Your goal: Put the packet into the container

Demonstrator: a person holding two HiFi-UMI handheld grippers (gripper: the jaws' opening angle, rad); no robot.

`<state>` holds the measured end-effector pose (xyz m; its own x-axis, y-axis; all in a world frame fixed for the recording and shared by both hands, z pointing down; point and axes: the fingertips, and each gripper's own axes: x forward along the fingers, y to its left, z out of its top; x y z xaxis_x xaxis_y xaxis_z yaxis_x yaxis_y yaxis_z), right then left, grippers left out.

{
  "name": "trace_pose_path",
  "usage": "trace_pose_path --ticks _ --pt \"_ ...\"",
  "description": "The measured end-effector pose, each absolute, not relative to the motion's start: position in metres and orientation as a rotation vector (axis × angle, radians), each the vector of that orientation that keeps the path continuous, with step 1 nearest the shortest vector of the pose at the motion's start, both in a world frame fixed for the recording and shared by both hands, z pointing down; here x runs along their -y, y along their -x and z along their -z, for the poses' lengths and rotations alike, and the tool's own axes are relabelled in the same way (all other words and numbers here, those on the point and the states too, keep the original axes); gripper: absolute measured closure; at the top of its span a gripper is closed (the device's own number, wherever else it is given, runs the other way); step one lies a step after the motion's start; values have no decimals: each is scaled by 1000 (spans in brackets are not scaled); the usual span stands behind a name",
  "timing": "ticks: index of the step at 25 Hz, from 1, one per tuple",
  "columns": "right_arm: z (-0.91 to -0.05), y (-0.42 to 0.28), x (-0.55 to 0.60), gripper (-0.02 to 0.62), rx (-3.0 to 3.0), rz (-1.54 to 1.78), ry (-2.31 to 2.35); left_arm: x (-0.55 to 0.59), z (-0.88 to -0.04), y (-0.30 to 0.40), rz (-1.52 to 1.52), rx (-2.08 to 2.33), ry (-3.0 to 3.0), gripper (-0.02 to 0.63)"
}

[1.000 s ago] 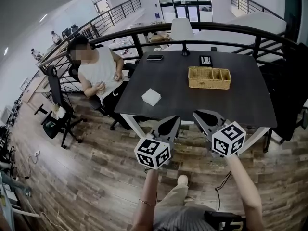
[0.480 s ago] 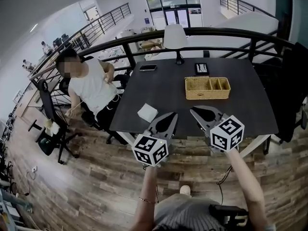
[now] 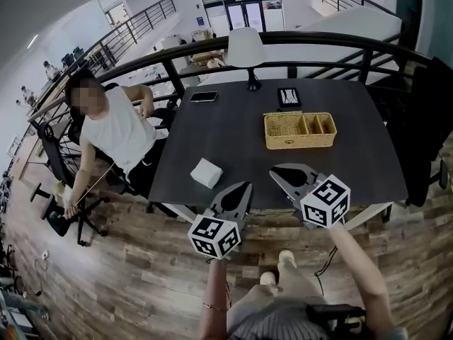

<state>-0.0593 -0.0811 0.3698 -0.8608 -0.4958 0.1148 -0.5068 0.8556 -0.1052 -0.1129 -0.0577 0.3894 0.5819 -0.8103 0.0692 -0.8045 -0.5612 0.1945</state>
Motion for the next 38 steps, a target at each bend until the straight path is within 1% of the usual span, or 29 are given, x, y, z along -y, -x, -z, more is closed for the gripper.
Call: trace_pose_path --ticks 13,20,24,28,31,35,37,38 --pt "-403 118 167 583 2910 -230 -352 144 -398 157 66 1590 -2430 598" --pt "-437 162 178 583 2822 -237 -115 138 -431 211 -33 1762 -2247 598" --pt "-468 197 173 583 2731 -245 -6 127 -449 245 -31 1821 -2137 598" --pt "-494 225 170 584 2651 -269 60 124 -461 264 -42 1837 -2083 598" --pt "-505 241 172 584 2641 -363 75 127 -468 274 -47 1836 -2063 598" --pt "-527 245 173 583 2565 -644 30 123 -475 277 -32 1829 -2035 598" --pt "-537 244 180 580 2556 -688 -16 121 -478 277 -27 1827 -2026 598" --pt "-541 245 185 541 2557 -707 -37 122 -479 278 -25 1825 -2022 598"
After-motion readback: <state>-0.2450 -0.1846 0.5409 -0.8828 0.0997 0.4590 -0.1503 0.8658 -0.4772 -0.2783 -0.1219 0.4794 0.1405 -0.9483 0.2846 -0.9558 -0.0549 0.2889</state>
